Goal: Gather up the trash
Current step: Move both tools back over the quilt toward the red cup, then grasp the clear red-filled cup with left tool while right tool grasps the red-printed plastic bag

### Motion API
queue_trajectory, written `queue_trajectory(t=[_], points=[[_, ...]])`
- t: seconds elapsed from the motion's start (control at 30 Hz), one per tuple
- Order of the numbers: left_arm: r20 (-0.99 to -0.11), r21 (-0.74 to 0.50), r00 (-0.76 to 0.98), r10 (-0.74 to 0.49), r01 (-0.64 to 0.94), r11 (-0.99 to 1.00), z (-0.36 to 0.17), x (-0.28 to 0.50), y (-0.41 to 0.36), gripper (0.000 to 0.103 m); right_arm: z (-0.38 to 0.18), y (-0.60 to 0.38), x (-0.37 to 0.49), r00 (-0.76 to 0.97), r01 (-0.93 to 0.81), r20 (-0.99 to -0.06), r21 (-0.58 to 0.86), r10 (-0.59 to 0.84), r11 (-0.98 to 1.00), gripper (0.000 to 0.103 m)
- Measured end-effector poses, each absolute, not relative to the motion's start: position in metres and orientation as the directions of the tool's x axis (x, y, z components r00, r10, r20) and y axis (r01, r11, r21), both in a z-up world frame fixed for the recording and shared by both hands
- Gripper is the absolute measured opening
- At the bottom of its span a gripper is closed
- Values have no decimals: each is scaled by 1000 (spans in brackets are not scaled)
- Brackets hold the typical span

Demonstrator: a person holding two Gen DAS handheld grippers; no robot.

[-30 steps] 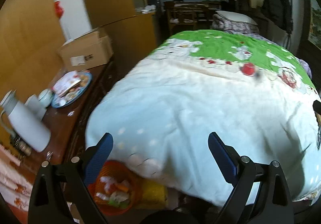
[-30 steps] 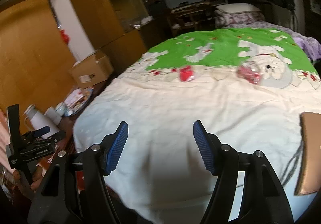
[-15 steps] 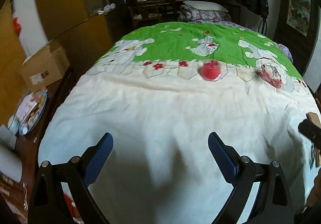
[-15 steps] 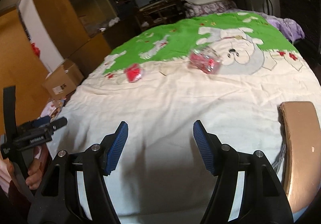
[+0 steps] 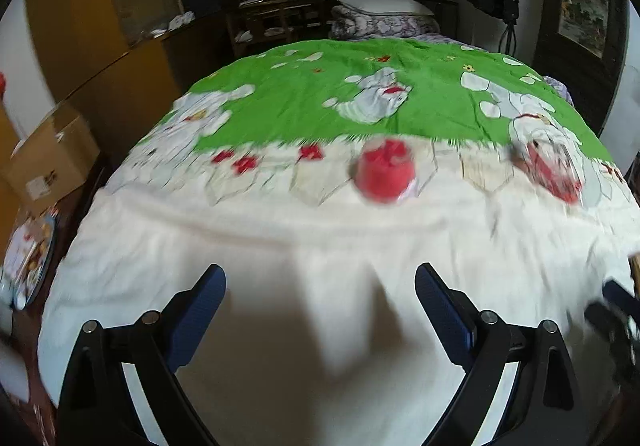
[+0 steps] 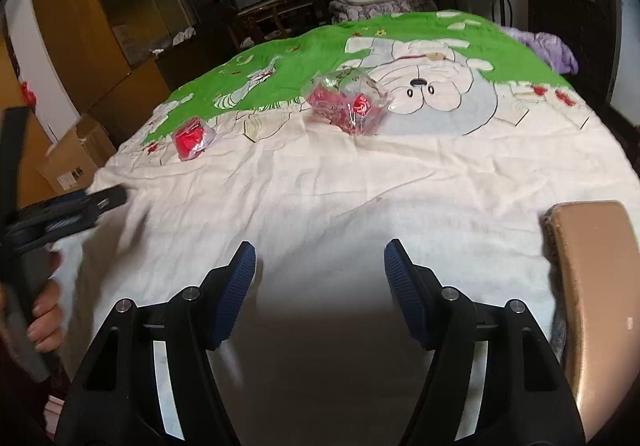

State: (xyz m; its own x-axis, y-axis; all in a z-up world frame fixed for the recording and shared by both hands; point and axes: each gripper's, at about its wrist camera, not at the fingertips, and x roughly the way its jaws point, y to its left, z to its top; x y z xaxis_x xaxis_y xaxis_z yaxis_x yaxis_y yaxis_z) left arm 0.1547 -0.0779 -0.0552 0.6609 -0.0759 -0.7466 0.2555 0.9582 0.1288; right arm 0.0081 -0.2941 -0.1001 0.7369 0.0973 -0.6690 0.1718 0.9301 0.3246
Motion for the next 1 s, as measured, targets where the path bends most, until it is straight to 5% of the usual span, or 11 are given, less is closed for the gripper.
queue_trajectory(t=[0.2,0.73,0.8,0.97,1.0], points=[[-758,82,640,-127,286,955,-58,207,-115,94,-107,-297,14,723,174,-679,356,126,918,72],[-763,153,646,-14,202,967,-104,241,-130,98,-115,-294,15,728,165,-673,359,132,918,78],[-750,174,661,-5,205,963,-103,238,-132,96,-115,-294,15,726,167,-676,355,129,920,78],[-715,216,698,-33,266,939,-99,223,-144,56,-115,-293,16,724,169,-679,350,125,921,78],[-703,232,710,-24,262,937,-99,220,-145,56,-114,-293,16,723,169,-679,348,124,922,78]])
